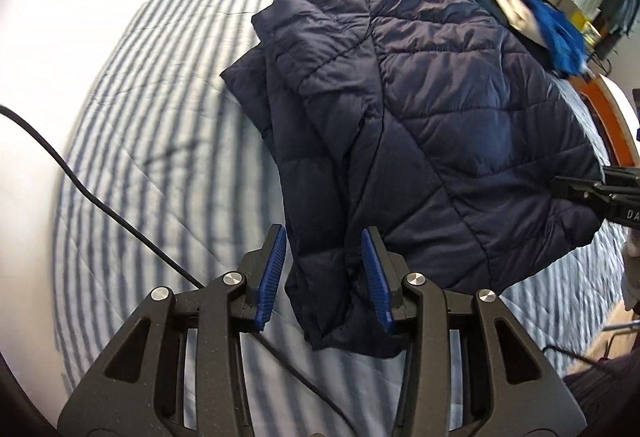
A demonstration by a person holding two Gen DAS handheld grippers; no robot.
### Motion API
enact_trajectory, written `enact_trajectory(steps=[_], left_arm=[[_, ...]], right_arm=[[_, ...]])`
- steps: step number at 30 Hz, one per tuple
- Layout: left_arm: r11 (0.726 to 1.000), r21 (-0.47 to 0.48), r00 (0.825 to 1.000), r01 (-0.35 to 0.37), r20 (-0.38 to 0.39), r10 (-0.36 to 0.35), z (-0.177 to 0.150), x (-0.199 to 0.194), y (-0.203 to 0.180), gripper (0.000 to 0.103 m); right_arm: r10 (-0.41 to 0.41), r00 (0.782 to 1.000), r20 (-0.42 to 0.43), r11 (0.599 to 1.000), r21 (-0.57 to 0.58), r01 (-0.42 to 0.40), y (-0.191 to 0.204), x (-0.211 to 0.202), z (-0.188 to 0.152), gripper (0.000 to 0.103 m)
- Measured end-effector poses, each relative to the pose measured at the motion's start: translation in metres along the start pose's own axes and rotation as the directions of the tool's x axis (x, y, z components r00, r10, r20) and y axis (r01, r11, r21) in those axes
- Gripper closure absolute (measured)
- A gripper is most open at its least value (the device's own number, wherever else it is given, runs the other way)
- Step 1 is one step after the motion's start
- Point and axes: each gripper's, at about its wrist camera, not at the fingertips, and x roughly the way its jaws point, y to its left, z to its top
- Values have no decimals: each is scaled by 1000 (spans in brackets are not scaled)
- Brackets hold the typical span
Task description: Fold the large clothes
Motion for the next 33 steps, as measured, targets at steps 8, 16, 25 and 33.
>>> enact_trajectory(steps=[8,16,25,33], left_arm=[[997,37,998,67,8,-68,-36,-24,-27,62],[997,47,985,54,161,-61,-29,-73,-15,62],[998,18,965,62,252,-64,33,-64,-30,62],[998,-36,975,45,220,-36,56,-20,-33,62]], right_arm=[[-31,999,-11,999,16,32,-12,-30,-60,80],[-55,994,91,997,-49,59,-6,-71,-65,57],[-162,938,307,966,-147,215,8,-125,-36,57],[-157,877,453,979,-45,198,-17,-88,43,65]])
